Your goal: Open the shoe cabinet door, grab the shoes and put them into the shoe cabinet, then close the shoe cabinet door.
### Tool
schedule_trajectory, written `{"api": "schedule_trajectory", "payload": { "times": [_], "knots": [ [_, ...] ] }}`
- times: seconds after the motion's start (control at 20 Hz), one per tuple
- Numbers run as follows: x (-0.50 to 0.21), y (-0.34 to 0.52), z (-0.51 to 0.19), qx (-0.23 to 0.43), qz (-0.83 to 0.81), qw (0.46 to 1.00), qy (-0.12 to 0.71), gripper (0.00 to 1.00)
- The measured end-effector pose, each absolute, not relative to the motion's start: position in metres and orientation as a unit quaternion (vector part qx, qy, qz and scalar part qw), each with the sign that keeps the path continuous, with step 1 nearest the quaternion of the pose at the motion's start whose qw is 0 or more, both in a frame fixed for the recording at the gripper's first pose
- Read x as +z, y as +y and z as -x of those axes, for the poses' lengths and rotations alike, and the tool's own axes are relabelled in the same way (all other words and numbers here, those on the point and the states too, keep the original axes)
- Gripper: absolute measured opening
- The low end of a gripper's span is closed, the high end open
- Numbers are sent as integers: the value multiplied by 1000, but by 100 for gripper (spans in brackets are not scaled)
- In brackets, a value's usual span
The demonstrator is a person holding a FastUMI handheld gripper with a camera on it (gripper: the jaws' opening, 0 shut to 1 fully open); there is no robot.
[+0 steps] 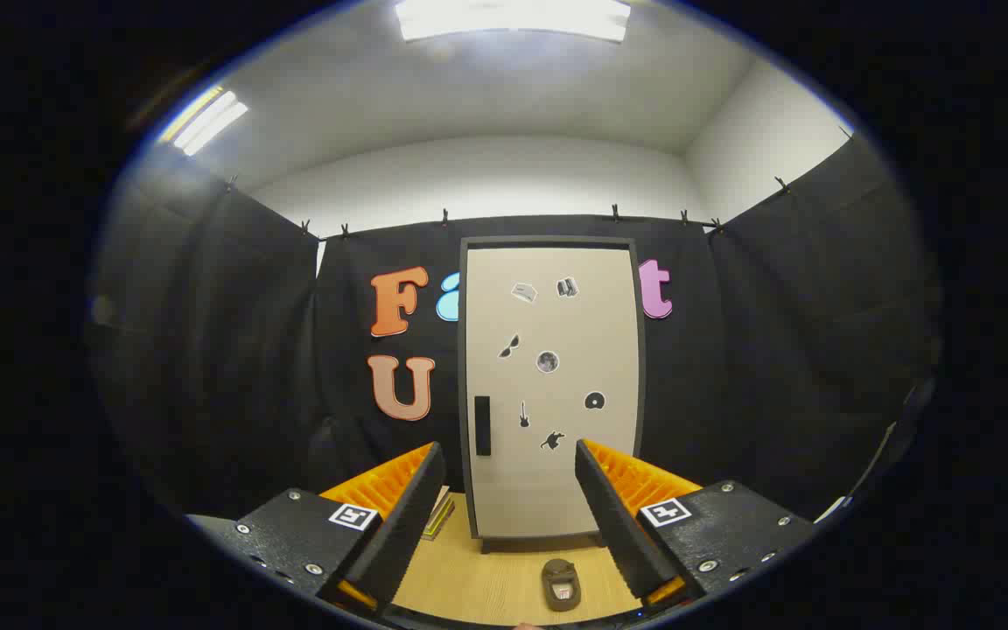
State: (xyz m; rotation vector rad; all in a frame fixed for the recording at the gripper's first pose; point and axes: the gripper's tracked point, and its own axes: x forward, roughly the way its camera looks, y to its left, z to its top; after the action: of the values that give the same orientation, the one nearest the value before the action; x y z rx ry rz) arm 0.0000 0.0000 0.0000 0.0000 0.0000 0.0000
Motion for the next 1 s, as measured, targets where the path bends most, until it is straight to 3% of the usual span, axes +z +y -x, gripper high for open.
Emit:
{"api": "schedule_trajectory", "payload": {
  "times": [1.0],
  "knots": [
    [-5,7,-13,0,-6,1000,4,94]
  ]
}}
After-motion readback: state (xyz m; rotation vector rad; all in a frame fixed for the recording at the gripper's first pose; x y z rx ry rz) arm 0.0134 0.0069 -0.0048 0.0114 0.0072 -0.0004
